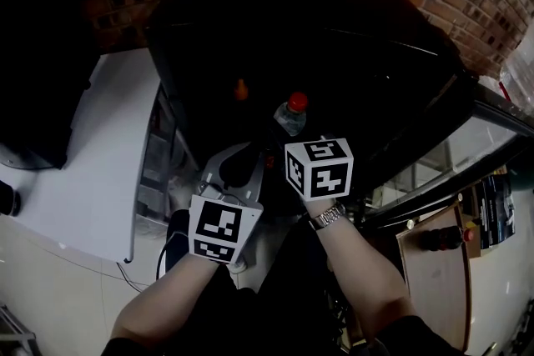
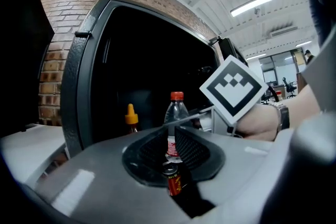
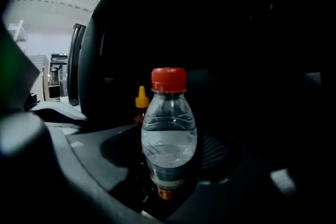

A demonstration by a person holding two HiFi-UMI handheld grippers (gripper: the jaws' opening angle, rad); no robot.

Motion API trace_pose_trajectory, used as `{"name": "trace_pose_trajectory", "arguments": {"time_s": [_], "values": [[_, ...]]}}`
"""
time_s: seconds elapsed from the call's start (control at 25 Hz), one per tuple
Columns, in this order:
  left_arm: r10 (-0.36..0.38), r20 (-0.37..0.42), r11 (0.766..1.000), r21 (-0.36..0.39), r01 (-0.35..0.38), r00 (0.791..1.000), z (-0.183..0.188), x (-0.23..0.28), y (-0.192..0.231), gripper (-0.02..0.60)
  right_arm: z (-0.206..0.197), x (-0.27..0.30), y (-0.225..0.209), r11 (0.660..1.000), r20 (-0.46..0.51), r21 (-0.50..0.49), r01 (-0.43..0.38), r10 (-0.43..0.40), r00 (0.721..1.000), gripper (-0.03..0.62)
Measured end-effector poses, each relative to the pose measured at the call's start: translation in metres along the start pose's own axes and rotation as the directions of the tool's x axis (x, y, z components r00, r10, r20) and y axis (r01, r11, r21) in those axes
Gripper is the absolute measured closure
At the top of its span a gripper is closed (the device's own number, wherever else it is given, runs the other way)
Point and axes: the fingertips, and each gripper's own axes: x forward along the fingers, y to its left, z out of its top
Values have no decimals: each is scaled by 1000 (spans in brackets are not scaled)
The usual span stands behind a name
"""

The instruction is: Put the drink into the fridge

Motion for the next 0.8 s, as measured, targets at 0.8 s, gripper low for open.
{"name": "trace_pose_trajectory", "arguments": {"time_s": [0.8], "values": [[-54,-12,998,-20,54,998,-6,45,24,549,-5,57,-8,998,-46,-28,-50,49,998,279]]}}
